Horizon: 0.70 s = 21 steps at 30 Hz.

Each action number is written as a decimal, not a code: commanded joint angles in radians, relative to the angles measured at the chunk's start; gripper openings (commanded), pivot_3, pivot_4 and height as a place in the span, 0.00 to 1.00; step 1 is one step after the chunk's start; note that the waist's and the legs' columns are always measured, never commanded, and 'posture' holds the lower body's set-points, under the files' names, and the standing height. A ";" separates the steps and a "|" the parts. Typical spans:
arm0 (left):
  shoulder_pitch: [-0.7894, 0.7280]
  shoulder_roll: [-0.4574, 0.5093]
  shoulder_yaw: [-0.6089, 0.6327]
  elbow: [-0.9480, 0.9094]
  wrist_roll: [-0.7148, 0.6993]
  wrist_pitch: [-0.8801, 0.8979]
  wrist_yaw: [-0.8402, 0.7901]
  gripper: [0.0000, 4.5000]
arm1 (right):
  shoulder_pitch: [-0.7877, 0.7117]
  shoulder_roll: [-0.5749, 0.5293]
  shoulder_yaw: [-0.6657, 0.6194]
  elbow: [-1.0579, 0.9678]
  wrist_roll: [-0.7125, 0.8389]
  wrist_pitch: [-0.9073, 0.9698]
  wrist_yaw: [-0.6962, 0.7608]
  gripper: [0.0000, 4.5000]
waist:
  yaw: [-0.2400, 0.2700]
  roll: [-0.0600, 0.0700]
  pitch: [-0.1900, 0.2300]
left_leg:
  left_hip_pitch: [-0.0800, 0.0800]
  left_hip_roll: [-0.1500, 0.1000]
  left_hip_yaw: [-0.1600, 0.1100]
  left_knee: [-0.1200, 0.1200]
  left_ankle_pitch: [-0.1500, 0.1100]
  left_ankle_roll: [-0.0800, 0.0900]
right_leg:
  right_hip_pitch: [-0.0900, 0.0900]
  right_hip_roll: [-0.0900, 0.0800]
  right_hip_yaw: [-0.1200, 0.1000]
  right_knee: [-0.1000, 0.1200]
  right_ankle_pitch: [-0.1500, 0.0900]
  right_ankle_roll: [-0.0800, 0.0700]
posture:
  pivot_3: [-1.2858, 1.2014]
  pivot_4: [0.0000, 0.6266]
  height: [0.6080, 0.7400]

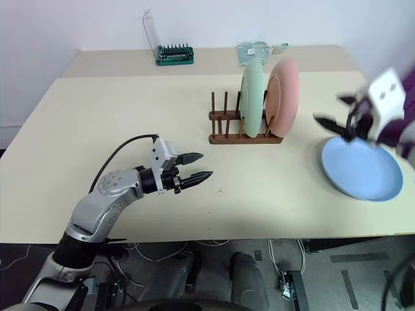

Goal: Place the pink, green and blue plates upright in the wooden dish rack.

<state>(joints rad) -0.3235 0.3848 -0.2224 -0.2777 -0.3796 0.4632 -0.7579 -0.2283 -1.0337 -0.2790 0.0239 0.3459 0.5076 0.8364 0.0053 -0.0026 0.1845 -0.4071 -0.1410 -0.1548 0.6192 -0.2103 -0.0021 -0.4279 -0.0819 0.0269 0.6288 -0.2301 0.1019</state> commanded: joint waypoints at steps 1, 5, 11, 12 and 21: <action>-0.022 -0.013 -0.001 -0.010 0.010 -0.029 0.000 0.67 | -0.002 0.023 0.012 -0.018 -0.028 0.034 -0.043 0.77 | -0.007 0.003 0.000 | 0.000 0.001 0.003 0.000 0.000 0.000 | -0.001 -0.001 0.000 0.000 0.000 0.000 | 0.52 0.24 1.00; 0.002 -0.009 0.006 -0.035 0.010 -0.026 0.004 0.67 | -0.007 0.065 0.125 0.048 -0.141 0.067 -0.134 0.77 | -0.015 0.002 0.000 | 0.001 0.010 0.014 0.001 -0.001 0.001 | -0.001 0.000 -0.002 0.001 -0.001 -0.003 | 0.52 0.24 1.00; 0.025 0.005 0.012 -0.054 0.012 -0.023 0.005 0.67 | -0.040 0.112 0.161 0.106 -0.171 0.117 -0.169 0.49 | -0.011 0.002 0.000 | 0.001 0.010 0.015 0.004 -0.002 0.002 | 0.000 0.000 -0.002 0.001 0.001 -0.001 | 0.52 0.24 1.00; 0.025 0.006 0.012 -0.054 0.013 -0.024 0.006 0.67 | -0.041 0.114 0.168 0.110 -0.181 0.112 -0.173 0.39 | -0.010 0.002 0.000 | 0.001 0.010 0.015 0.004 -0.002 0.003 | 0.000 0.000 -0.002 0.001 0.001 -0.001 | 0.52 0.24 1.00; 0.015 0.003 0.017 -0.043 0.020 -0.031 0.007 0.67 | -0.253 0.152 0.136 0.168 -0.302 -0.088 -0.359 0.01 | -0.005 0.004 0.001 | 0.001 0.010 0.018 0.009 -0.003 0.004 | 0.001 0.000 -0.001 0.001 0.002 -0.001 | 0.52 0.24 1.00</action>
<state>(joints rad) -0.2993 0.3878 -0.2192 -0.2912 -0.3599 0.4506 -0.7544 -0.4162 -0.8670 -0.1066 0.2057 0.0836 0.4937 0.5374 0.0005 0.0015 0.1851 -0.4068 -0.1307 -0.1362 0.6280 -0.2137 0.0023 -0.4280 -0.0822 0.0265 0.6297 -0.2279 0.1021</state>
